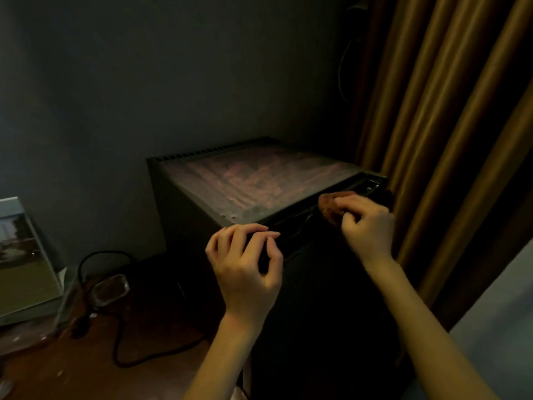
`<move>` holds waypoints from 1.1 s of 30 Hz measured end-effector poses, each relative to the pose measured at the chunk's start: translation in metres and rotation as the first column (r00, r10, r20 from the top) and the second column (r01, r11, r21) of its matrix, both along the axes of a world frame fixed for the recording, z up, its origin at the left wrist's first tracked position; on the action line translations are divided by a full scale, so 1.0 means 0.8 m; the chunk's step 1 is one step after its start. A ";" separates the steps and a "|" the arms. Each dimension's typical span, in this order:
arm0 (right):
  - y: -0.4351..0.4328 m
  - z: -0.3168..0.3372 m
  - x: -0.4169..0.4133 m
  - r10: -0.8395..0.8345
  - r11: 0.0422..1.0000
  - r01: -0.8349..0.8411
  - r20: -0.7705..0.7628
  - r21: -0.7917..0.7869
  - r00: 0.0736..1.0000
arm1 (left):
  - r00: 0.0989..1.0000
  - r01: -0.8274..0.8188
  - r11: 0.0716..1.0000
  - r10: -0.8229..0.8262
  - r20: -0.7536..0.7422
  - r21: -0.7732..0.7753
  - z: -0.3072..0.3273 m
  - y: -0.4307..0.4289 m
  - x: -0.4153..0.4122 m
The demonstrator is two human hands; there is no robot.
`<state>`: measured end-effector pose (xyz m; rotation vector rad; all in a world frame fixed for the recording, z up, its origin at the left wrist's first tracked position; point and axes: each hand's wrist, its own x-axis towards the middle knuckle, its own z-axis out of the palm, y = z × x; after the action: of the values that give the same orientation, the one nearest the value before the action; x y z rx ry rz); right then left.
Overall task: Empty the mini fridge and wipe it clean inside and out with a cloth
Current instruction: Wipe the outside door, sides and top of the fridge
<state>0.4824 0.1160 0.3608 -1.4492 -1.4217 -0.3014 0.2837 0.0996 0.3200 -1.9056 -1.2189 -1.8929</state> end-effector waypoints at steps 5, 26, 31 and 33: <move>0.006 0.008 -0.025 0.014 1.000 -0.014 0.072 -0.006 0.997 | 0.983 0.073 0.994 -0.086 0.159 0.084 -0.008 0.005 0.009; -0.018 0.055 -0.050 0.094 0.967 0.038 0.492 -0.251 0.865 | 0.974 0.103 0.992 -0.115 0.193 0.071 -0.015 0.009 0.013; -0.034 0.025 -0.105 0.152 0.983 -0.085 0.467 -0.161 0.871 | 0.980 0.083 0.994 -0.094 0.173 0.070 -0.014 0.009 0.011; -0.034 0.016 -0.109 0.156 0.986 -0.124 0.350 -0.111 0.924 | 0.985 0.076 0.994 -0.086 0.151 0.072 -0.014 0.008 0.010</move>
<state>0.3953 0.0884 0.3733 -1.4002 -1.8450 -0.4337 0.2914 0.1059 0.3092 -1.8309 -1.1194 -2.1302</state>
